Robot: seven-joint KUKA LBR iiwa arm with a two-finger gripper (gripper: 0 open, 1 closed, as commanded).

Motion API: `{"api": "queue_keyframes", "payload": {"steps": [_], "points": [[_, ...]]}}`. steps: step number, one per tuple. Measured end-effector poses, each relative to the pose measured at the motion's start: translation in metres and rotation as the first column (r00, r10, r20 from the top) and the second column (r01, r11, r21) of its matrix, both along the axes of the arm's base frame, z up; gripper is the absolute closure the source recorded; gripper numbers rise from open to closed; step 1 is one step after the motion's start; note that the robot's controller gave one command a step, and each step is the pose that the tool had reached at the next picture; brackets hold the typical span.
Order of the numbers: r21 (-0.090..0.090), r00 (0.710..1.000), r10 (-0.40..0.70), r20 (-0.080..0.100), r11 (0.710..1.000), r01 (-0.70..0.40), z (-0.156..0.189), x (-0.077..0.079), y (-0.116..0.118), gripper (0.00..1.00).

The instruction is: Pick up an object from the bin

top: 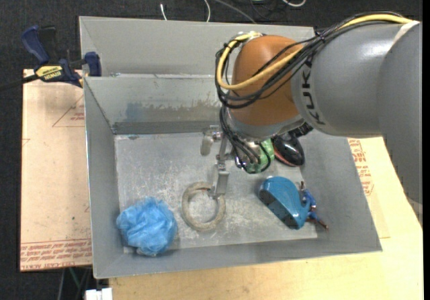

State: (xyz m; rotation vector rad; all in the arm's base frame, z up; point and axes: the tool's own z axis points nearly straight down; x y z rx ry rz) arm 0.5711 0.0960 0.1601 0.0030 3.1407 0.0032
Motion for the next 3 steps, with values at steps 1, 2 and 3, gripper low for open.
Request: {"api": "queue_keyframes", "payload": {"steps": [1,2,3], "points": [[0.0,0.996,0.093,0.002,0.996,-0.093,-0.035,-0.049,0.01,0.0],[0.001,0.995,0.098,-0.001,0.995,-0.098,-0.068,-0.061,0.02,0.0],[0.001,0.953,0.303,0.006,0.953,-0.303,-0.082,-0.076,-0.005,0.0]]}}
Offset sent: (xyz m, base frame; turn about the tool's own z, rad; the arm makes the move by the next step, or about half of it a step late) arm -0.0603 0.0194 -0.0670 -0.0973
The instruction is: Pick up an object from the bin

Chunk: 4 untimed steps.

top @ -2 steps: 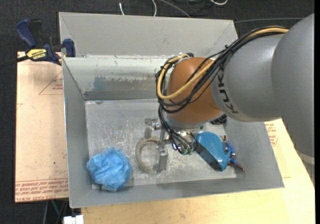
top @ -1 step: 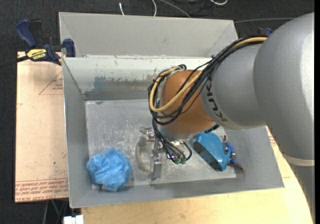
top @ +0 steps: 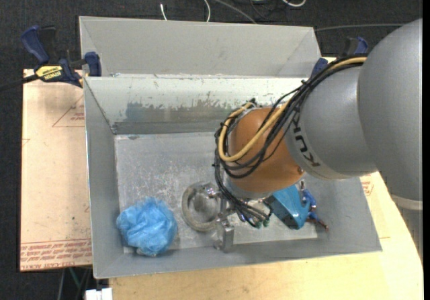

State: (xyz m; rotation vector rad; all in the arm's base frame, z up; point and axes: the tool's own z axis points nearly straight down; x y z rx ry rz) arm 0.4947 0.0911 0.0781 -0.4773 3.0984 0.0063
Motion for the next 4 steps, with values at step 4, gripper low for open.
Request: {"api": "queue_keyframes", "payload": {"steps": [4], "points": [[0.004,0.996,-0.086,0.01,0.996,0.086,0.01,-0.008,-0.034,0.0]]}}
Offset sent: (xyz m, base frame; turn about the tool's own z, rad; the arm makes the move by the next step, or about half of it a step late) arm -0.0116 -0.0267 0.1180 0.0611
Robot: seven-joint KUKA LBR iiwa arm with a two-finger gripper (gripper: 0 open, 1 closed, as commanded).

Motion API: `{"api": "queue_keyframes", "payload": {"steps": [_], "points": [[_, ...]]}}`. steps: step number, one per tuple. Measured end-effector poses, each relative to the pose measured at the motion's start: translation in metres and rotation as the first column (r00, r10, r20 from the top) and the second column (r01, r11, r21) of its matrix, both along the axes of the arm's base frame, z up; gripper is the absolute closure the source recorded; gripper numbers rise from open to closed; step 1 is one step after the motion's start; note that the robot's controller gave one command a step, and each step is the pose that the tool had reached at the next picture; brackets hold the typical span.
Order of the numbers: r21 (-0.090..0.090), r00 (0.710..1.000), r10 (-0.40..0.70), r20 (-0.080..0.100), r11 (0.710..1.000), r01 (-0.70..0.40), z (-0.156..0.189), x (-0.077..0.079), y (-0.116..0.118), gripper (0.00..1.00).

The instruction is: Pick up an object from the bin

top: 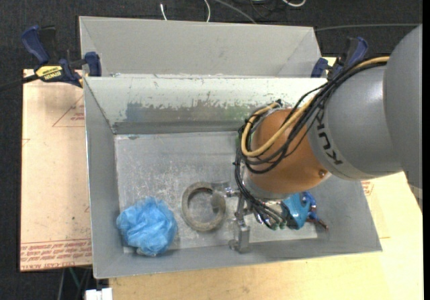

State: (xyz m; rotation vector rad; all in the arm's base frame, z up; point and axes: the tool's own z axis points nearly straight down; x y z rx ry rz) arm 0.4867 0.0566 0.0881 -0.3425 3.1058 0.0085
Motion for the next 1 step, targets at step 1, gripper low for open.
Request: {"api": "queue_keyframes", "payload": {"steps": [1], "points": [[0.005,0.999,-0.037,0.016,0.999,0.037,-0.0134,0.0009,0.0142,0.0]]}}
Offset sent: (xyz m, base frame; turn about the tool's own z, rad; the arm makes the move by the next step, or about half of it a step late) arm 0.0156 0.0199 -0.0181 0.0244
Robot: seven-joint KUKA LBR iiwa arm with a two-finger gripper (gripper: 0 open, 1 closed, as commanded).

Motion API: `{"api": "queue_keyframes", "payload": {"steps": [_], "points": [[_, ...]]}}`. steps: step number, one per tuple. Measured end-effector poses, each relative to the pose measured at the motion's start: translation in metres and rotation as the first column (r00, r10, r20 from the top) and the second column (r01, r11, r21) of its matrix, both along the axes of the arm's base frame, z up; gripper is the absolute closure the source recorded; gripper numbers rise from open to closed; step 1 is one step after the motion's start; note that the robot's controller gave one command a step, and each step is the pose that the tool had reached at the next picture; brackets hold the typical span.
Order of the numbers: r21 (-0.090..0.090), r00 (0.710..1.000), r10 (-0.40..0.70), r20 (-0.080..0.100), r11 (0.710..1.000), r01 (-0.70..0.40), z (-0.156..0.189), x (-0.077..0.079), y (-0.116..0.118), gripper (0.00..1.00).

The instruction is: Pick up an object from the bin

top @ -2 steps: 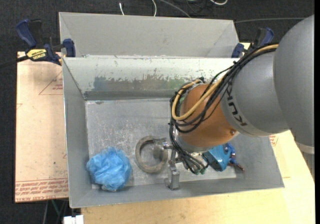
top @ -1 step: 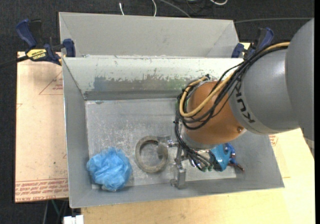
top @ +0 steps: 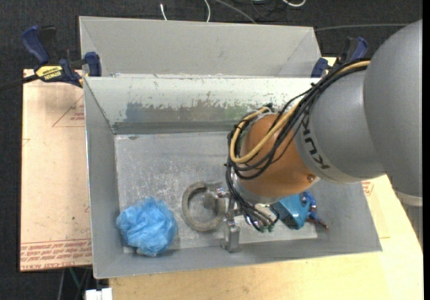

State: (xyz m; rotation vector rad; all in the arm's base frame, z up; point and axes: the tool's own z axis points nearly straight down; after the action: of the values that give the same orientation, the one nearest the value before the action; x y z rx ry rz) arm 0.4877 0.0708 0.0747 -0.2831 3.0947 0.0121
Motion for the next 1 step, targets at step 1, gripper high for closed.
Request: {"api": "queue_keyframes", "payload": {"steps": [1], "points": [[-0.003,1.0,0.011,-0.014,1.0,-0.011,-0.0047,0.0156,0.0062,0.0]]}}
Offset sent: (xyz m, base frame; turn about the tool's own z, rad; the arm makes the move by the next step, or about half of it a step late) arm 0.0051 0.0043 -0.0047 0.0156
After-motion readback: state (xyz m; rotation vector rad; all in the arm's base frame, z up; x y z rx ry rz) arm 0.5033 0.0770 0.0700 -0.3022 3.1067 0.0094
